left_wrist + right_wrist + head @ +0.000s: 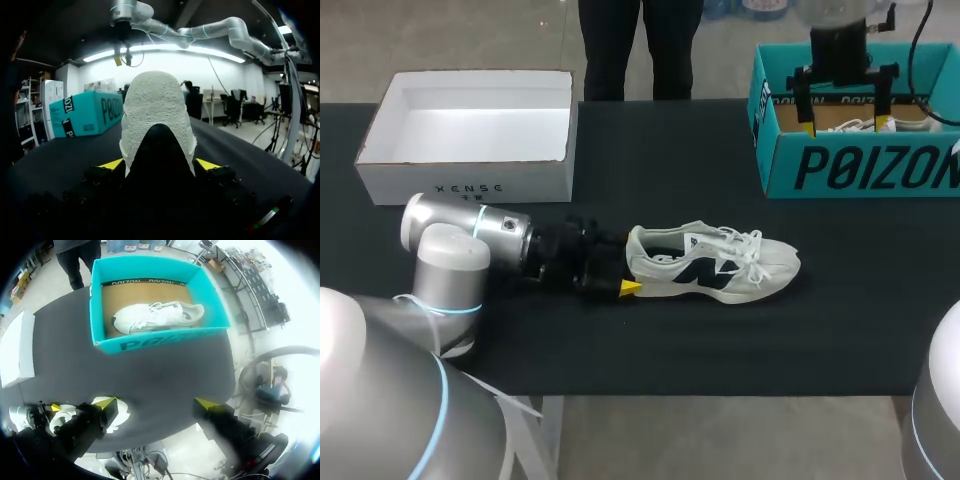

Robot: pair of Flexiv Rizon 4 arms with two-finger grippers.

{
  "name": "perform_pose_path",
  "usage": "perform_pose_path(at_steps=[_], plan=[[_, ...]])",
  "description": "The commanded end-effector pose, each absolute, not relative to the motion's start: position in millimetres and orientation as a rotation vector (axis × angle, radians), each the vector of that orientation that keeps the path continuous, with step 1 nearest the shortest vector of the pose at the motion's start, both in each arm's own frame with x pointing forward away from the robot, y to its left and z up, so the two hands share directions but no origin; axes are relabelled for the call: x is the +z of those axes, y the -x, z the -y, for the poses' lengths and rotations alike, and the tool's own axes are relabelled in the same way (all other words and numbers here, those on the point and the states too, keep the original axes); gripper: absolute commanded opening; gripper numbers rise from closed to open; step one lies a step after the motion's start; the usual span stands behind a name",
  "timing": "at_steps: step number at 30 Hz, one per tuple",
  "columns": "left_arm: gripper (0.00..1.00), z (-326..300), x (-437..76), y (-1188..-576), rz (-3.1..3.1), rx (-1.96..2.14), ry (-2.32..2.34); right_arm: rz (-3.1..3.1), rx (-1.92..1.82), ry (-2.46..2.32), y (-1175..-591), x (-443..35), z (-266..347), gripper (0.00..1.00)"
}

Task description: Take the shoe out of the shoebox, open the shoe tongue, remove and reinsert the insole, then place the shoe into the shoebox

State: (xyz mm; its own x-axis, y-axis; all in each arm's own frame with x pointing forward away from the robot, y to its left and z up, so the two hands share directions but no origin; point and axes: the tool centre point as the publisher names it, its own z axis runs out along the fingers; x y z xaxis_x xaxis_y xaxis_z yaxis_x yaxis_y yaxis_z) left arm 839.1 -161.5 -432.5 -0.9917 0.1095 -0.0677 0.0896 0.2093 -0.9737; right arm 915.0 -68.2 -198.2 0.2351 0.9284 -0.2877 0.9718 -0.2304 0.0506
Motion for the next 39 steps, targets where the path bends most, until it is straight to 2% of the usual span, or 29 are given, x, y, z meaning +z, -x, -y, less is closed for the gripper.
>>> perform_pose_path(at_steps=[1, 17, 22, 31, 39], plan=[[0.00, 164, -435, -839, 2.431, 1.953, 0.200, -1.789, -0.274, -2.282, -910, -198, 68, 1.00], [0.00, 164, -435, -839, 2.431, 1.953, 0.200, -1.789, -0.274, -2.282, -910, -198, 68, 1.00], [0.00, 164, -435, -839, 2.431, 1.953, 0.200, -1.849, -0.299, -2.329, -876, -211, 55, 1.00], [0.00, 164, -435, -839, 2.431, 1.953, 0.200, -1.973, -0.258, -2.329, -807, -231, -3, 1.00], [0.00, 164, -435, -839, 2.431, 1.953, 0.200, -2.019, -0.246, -2.206, -780, -235, -64, 1.00]])
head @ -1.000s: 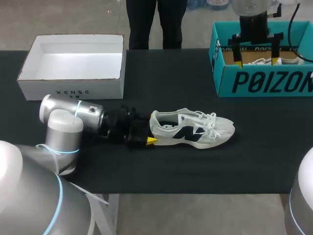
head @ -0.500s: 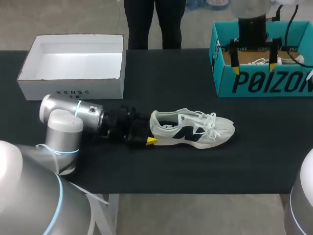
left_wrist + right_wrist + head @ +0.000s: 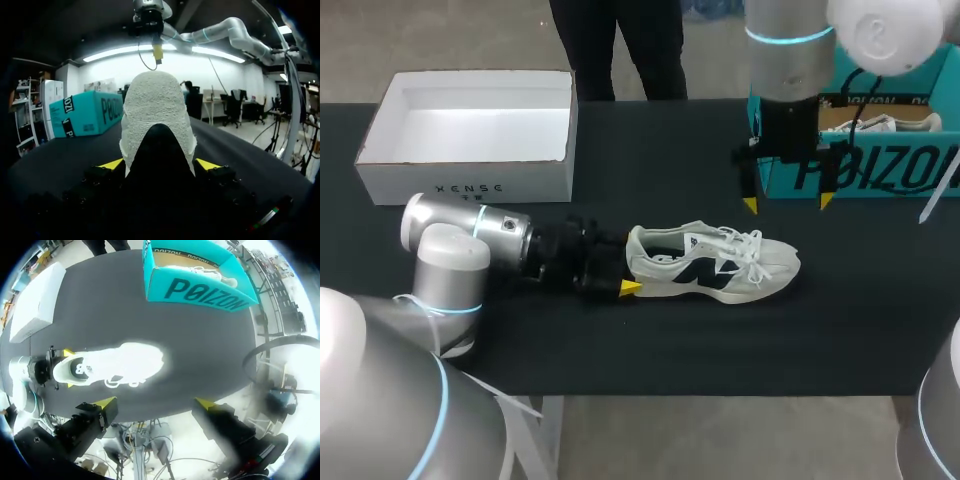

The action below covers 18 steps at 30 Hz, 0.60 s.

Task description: Take the shoe out of the shoebox, open the shoe tongue, remove and reinsert the insole, then place the shoe into the shoebox

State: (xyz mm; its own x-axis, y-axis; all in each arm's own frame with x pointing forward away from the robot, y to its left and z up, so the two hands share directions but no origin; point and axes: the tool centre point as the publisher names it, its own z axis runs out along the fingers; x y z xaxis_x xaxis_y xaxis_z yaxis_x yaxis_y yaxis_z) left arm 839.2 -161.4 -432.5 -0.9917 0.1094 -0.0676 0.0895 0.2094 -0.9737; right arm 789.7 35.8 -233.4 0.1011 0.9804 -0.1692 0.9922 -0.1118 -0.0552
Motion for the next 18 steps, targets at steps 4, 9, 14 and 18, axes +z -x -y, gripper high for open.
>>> perform_pose_path(at_steps=[4, 9, 14, 18], plan=[[0.00, 164, -435, -839, 2.431, 1.953, 0.200, -2.016, -0.290, -2.140, -777, -239, -90, 1.00], [0.00, 164, -435, -839, 2.431, 1.953, 0.200, -2.026, -0.340, -2.123, -777, -248, -112, 1.00], [0.00, 164, -435, -839, 2.431, 1.953, 0.200, -2.023, -0.375, -2.119, -781, -256, -129, 1.00], [0.00, 164, -435, -839, 2.431, 1.953, 0.200, -1.991, -0.325, -2.166, -785, -259, -133, 1.00]])
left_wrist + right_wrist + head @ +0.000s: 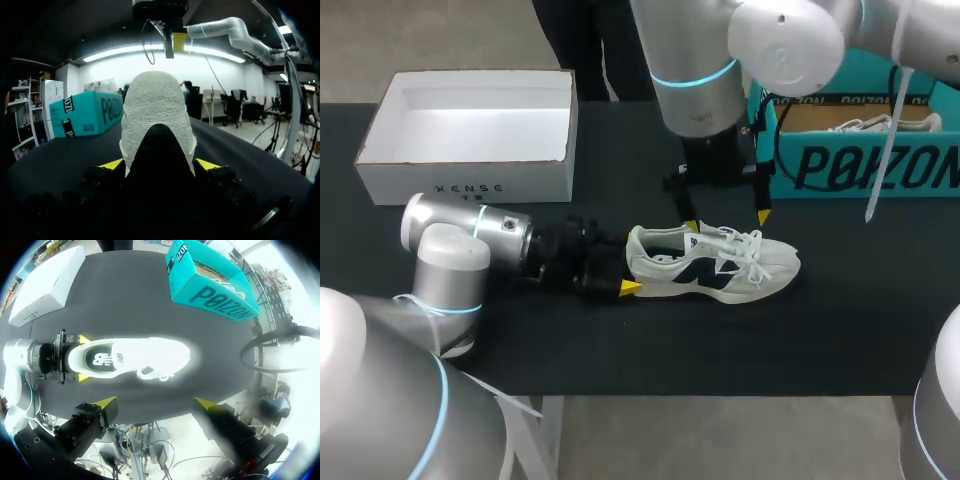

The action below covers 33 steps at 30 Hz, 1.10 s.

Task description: Take the shoe out of the shoebox, open the shoe tongue, remove and reinsert the insole, then place the shoe into the shoebox

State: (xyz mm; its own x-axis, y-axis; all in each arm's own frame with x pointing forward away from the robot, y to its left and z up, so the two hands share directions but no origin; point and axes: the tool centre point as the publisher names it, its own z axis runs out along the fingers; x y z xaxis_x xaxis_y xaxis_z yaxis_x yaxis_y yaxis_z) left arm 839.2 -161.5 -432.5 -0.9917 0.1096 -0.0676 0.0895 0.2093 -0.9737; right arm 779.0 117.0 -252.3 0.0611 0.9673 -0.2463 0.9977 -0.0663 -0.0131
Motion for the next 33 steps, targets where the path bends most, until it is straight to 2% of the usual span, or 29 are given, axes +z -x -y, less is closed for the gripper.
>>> perform_pose_path(at_steps=[1, 17, 33], plan=[[0.00, 164, -435, -839, 2.431, 1.953, 0.200, -1.973, -0.316, -2.169, -786, -259, -135, 1.00], [0.00, 164, -435, -839, 2.431, 1.953, 0.200, -1.940, -0.195, -2.147, -801, -296, -167, 1.00], [0.00, 164, -435, -839, 2.431, 1.953, 0.200, -1.920, -0.166, -2.070, -825, -337, -161, 1.00]])
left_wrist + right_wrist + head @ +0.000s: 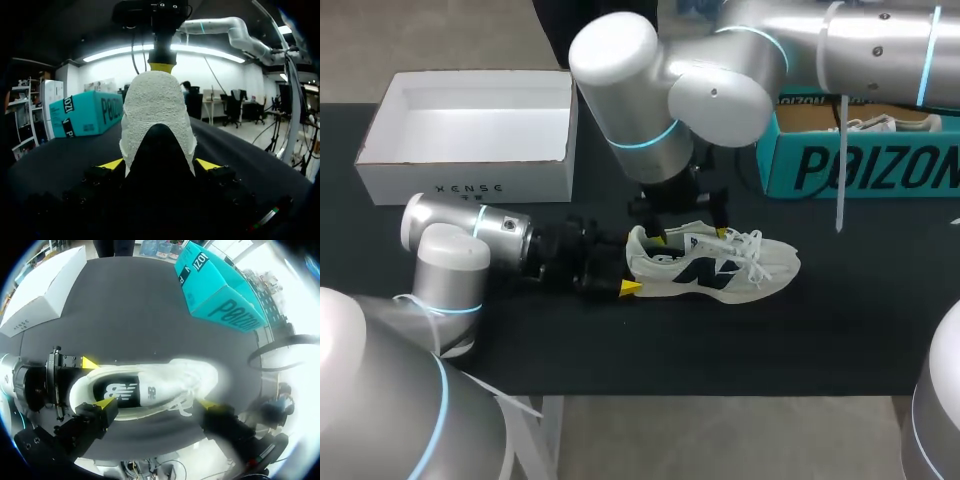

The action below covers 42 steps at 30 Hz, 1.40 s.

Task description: Take the shoe out of the shoebox, open the shoe tongue, remove and reinsert the insole, then place the shoe into the shoebox

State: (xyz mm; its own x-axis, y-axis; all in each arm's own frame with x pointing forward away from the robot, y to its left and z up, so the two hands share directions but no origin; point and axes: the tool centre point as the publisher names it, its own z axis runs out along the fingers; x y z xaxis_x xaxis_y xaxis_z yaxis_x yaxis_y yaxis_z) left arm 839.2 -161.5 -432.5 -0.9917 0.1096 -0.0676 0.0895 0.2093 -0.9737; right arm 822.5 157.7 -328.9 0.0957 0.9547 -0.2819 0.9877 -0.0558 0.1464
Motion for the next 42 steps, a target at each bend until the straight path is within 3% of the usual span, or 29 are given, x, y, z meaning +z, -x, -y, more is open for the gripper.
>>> perform_pose_path(at_steps=[1, 31, 42], plan=[[0.00, 164, -435, -839, 2.431, 1.953, 0.200, -1.919, -0.167, -2.065, -828, -340, -161, 1.00], [0.00, 164, -435, -839, 2.431, 1.953, 0.200, -1.855, -0.269, -1.995, -845, -386, -124, 1.00], [0.00, 164, -435, -839, 2.431, 1.953, 0.200, -1.833, -0.261, -2.003, -843, -375, -116, 1.00]])
